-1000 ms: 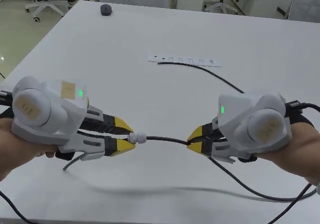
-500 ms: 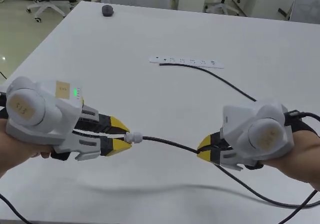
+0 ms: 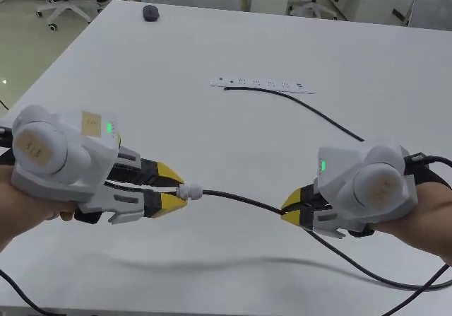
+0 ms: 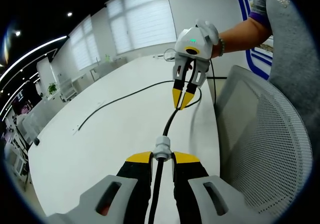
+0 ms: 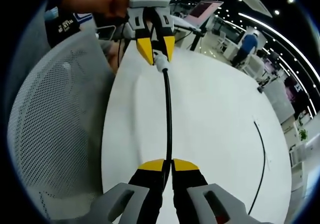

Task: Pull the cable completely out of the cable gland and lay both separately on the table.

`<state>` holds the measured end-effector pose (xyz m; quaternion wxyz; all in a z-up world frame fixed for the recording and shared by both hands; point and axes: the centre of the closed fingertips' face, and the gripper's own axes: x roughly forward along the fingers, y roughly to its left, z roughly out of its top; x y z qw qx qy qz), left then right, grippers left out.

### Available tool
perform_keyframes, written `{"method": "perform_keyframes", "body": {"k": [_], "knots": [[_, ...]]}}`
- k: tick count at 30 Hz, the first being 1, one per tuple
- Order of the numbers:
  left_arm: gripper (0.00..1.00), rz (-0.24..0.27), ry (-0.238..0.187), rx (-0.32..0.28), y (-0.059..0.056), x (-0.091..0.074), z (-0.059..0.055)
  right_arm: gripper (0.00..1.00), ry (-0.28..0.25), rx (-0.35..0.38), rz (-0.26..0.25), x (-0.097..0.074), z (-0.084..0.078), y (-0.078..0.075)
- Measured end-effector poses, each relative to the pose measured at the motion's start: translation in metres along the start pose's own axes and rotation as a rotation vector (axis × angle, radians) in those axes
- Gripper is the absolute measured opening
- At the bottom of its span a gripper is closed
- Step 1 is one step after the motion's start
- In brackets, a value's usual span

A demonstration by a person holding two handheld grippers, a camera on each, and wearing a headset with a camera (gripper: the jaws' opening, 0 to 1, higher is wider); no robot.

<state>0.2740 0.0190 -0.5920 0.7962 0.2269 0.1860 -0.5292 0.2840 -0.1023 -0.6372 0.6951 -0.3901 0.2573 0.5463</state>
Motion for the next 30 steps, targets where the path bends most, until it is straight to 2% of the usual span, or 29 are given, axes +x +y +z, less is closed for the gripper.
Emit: {"method": "perform_keyframes", "body": {"k": [3,6,9,13,20,22,30], "knots": [[0.15,0.003,0.006,0.005,0.001,0.0,0.0,0.07,-0.046,-0.001,-0.02,-0.005,0.017,-0.003],[0.15,0.0,0.006,0.009,0.0,0.001,0.001,0.08,-0.129,-0.014,-0.027,-0.01,0.054,-0.003],[0.15,-0.003,0.005,0.017,0.0,0.001,0.003,0.08,-0.166,-0.047,-0.021,-0.008,0.082,0.0],[0.15,-0.012,-0.002,0.028,-0.003,0.002,0.007,0.08,-0.182,-0.094,0.002,0.005,0.104,0.008],[0.15,-0.03,-0.013,0.048,-0.009,0.005,0.014,0.04,-0.145,-0.167,0.021,0.017,0.109,0.012],[0.15,-0.031,-0.013,0.051,-0.01,0.005,0.014,0.01,-0.138,-0.173,0.034,0.017,0.107,0.014],[0.15,-0.029,-0.022,0.055,-0.01,0.004,0.015,0.0,-0.141,-0.188,0.025,0.014,0.104,0.014]]}}
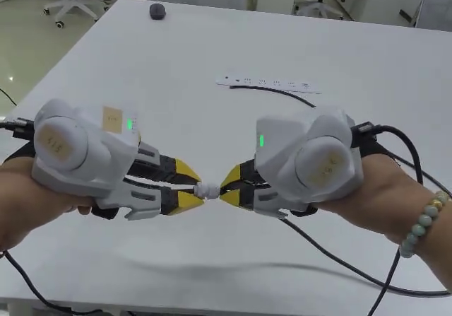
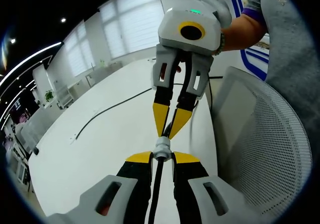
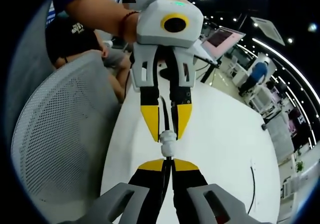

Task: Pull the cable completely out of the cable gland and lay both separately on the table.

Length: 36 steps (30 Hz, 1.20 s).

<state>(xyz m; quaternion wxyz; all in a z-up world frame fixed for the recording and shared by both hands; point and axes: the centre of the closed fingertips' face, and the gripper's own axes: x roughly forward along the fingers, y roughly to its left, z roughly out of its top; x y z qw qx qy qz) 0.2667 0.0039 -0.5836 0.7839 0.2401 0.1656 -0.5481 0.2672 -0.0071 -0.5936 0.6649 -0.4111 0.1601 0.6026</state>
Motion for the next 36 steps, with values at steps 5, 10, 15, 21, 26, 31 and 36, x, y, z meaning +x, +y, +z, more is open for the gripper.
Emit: {"method": "perform_keyframes", "body": {"k": [5,10,15,21,26,31,36], "knots": [[0.15,0.01,-0.005,-0.001,0.001,-0.003,0.0,0.0,0.018,0.008,-0.012,-0.007,-0.012,-0.003],[0.15,0.022,-0.007,-0.002,0.003,-0.008,-0.001,0.0,0.041,0.029,-0.022,-0.015,-0.03,-0.004],[0.15,0.031,-0.013,-0.002,0.002,-0.013,-0.003,0.0,0.076,0.052,-0.024,-0.021,-0.052,-0.001],[0.15,0.04,-0.021,-0.017,0.003,-0.016,-0.007,0.0,0.113,0.08,-0.029,-0.028,-0.074,0.0],[0.15,0.046,-0.027,-0.029,0.005,-0.018,-0.008,0.0,0.136,0.097,-0.031,-0.032,-0.089,0.0],[0.15,0.046,-0.037,-0.036,0.005,-0.018,-0.006,0.0,0.143,0.105,-0.029,-0.032,-0.093,0.002],[0.15,0.043,-0.041,-0.046,0.005,-0.018,-0.007,0.0,0.148,0.106,-0.023,-0.03,-0.094,0.006]]}}
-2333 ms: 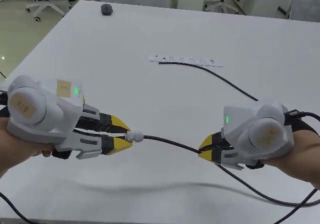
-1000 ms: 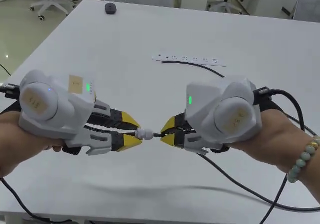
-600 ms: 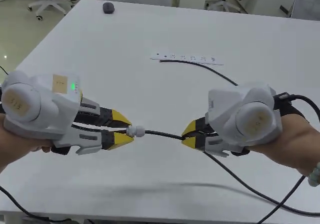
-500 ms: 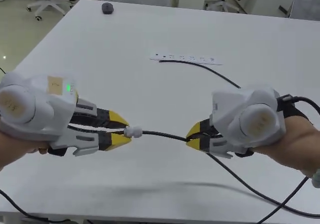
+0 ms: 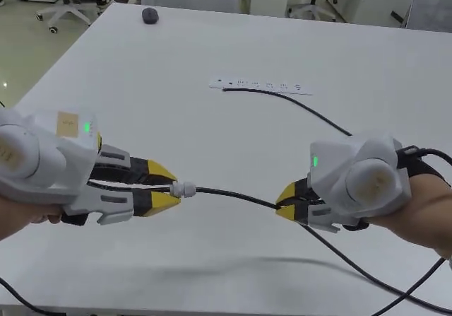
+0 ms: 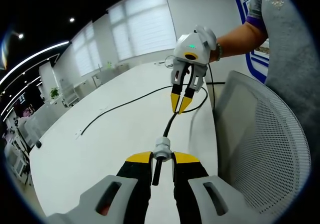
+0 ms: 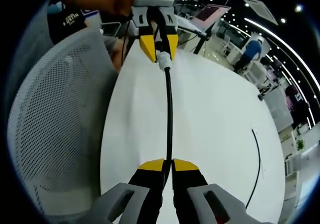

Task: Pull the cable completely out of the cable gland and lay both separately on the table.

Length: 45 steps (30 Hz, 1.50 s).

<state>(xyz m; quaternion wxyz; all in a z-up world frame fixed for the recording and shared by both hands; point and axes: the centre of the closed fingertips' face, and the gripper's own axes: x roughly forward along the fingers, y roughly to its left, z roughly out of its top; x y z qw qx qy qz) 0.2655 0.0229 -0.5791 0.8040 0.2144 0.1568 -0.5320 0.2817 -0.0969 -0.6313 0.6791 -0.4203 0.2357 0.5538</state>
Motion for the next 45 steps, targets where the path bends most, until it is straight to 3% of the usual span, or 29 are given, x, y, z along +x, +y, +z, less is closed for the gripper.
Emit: {"method": "perform_keyframes", "body": {"k": [10,14,17,24,29,38,41,45], "knots": [[0.15,0.002,-0.002,-0.012,0.001,0.001,-0.001,0.0,-0.001,0.022,0.004,0.0,-0.001,0.001],[0.15,0.008,0.006,-0.02,0.003,0.002,-0.003,0.04,-0.04,0.055,-0.004,-0.004,0.009,-0.003],[0.15,0.001,0.006,-0.019,0.002,0.004,-0.003,0.04,-0.066,0.048,-0.015,-0.007,0.022,-0.005],[0.15,-0.009,-0.01,-0.017,0.001,0.007,0.004,0.05,-0.187,0.02,0.008,-0.005,0.077,-0.004],[0.15,-0.018,-0.021,-0.01,-0.002,0.007,0.009,0.07,-0.206,-0.026,0.032,0.009,0.098,0.001],[0.15,-0.029,-0.045,-0.002,-0.006,0.006,0.016,0.06,-0.182,-0.081,0.056,0.024,0.106,0.006],[0.15,-0.027,-0.042,-0.001,-0.006,0.005,0.015,0.0,-0.176,-0.098,0.056,0.024,0.105,0.005],[0.15,-0.021,-0.05,-0.005,-0.004,0.004,0.016,0.0,-0.186,-0.104,0.042,0.02,0.105,0.003]]}}
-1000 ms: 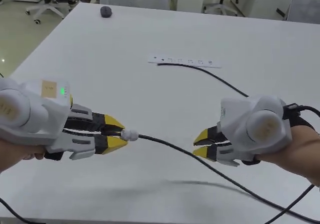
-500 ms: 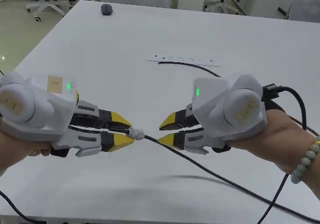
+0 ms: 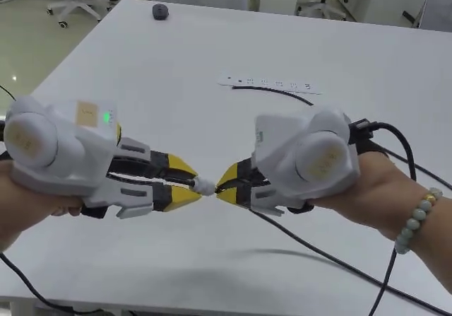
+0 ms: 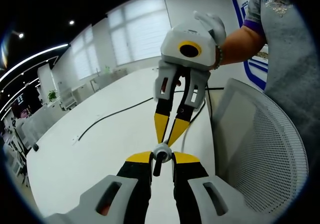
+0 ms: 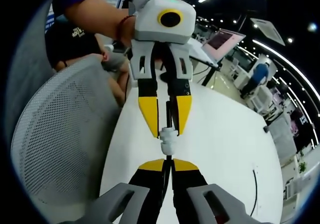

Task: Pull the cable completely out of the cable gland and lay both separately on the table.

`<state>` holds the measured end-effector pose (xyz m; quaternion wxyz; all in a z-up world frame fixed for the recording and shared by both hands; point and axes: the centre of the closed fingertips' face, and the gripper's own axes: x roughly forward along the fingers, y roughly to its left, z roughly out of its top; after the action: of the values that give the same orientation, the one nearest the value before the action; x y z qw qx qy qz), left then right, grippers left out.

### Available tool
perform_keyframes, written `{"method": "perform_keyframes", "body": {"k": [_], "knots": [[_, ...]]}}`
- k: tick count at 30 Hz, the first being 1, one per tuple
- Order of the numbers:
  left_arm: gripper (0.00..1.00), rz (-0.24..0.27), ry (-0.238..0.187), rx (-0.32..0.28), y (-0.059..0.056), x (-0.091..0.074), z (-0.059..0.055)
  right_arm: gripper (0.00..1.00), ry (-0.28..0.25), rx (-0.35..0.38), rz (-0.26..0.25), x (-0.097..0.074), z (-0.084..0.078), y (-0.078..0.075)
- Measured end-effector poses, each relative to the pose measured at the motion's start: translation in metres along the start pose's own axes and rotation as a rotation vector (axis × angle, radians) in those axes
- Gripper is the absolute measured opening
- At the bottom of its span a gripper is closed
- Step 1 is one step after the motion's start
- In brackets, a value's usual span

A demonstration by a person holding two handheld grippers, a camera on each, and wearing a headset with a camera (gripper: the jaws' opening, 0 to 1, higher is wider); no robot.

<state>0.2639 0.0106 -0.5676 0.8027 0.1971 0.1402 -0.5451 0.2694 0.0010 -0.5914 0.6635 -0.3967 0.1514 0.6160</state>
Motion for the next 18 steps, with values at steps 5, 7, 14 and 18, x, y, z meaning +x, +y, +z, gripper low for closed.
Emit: {"method": "perform_keyframes", "body": {"k": [5,7,14,18], "knots": [[0.15,0.012,-0.008,0.001,0.005,-0.002,0.003,0.0,0.014,0.009,-0.018,-0.006,-0.01,-0.008],[0.15,0.02,-0.008,-0.001,0.008,-0.003,0.003,0.0,0.026,0.012,-0.025,-0.008,-0.015,-0.01],[0.15,0.046,-0.007,-0.008,0.019,-0.005,0.002,0.0,0.082,0.026,-0.052,-0.013,-0.036,-0.019],[0.15,0.056,-0.012,-0.017,0.024,-0.006,0.001,0.0,0.064,0.045,-0.063,-0.016,-0.037,-0.023]]}}
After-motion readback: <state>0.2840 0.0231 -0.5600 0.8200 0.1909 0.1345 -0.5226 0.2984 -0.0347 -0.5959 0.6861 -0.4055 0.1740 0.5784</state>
